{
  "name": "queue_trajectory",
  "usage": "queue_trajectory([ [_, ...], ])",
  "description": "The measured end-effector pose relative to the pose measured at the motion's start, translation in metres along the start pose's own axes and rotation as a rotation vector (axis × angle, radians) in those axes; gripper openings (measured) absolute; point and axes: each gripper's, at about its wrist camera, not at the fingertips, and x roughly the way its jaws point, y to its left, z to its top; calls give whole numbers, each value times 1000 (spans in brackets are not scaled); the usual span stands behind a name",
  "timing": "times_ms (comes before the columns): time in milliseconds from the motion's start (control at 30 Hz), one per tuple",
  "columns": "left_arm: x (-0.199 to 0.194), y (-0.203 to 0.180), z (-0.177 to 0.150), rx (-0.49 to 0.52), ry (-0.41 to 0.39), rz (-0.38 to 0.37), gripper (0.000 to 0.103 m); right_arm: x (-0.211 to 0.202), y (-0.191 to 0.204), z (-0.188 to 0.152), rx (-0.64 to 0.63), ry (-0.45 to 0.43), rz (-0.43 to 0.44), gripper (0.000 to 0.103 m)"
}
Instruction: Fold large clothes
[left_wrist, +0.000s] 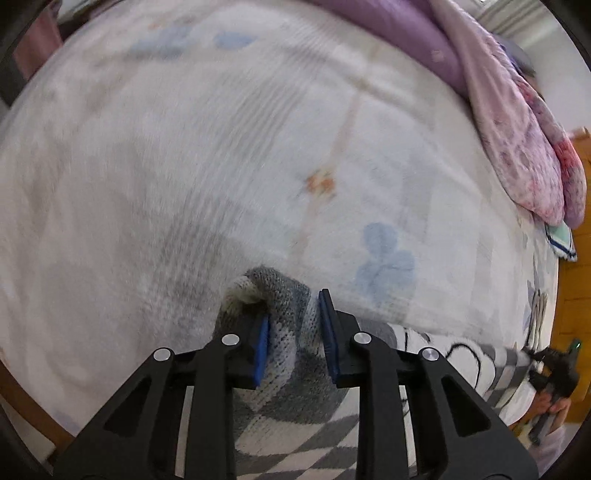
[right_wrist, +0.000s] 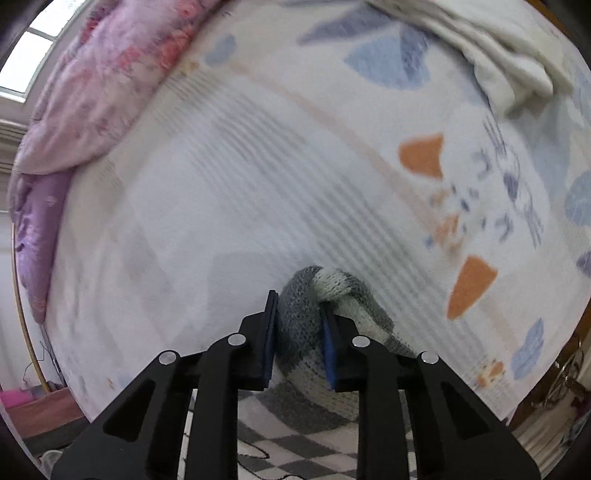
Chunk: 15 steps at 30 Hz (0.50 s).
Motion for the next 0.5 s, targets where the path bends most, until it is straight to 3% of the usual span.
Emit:
queue_trajectory([
  [133,-18,-22,30,23,-74,-37,24,-20,19,24,-44,-58,44,19],
  [267,-18,-67,71,102,-149,-41,24,-14,70,63,-83,-99,53,19],
  [500,18,-90,112,124,-122,13,24,21,100,114,-103,-65,-8,19],
])
